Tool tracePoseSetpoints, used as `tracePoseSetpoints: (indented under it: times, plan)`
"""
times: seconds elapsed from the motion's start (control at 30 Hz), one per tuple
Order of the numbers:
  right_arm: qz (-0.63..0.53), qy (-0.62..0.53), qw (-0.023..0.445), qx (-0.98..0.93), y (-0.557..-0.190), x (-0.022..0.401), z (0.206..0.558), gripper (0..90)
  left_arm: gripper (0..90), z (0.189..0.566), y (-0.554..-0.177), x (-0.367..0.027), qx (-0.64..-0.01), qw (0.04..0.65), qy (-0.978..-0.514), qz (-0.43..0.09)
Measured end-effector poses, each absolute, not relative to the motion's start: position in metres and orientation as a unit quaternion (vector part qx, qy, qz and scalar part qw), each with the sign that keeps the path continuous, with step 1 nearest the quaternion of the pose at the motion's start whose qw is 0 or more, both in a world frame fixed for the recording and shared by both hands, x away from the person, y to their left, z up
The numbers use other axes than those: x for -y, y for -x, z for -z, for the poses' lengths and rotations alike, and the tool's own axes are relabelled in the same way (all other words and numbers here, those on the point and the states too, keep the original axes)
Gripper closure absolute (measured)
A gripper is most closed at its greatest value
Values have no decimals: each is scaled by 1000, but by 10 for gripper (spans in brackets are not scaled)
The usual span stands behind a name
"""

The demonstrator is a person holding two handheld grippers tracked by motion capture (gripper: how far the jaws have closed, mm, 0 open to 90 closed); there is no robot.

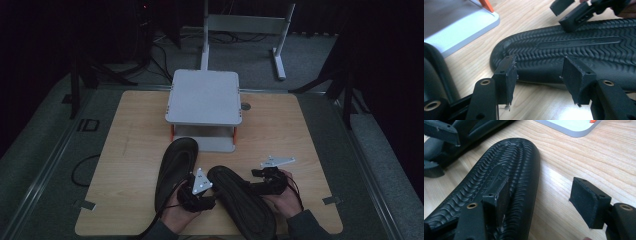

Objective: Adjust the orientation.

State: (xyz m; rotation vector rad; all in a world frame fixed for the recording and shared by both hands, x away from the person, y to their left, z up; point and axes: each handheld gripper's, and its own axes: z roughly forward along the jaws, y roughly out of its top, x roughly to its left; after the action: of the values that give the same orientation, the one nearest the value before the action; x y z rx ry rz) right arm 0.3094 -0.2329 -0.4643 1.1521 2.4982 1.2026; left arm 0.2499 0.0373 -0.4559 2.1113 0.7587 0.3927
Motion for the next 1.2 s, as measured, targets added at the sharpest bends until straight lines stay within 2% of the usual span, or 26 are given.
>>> tracePoseSetpoints:
  times: [0.6, 0.77, 0.9, 1.2]
  plan:
    - [-410, -394, 54, -821, -315, 242, 468, 326, 454, 469, -234, -28, -283, 398, -862, -134]
    - [-409, -404, 56, -816, -316, 249, 469, 357, 463, 477, -229, -29, -284, 396, -866, -114]
    - [-396, -419, 70, -814, -317, 257, 469, 415, 464, 478, -229, -16, -267, 397, -872, -104]
    - [-367, -444, 93, -812, -318, 274, 472, 423, 466, 465, -233, 20, -219, 418, -875, -105]
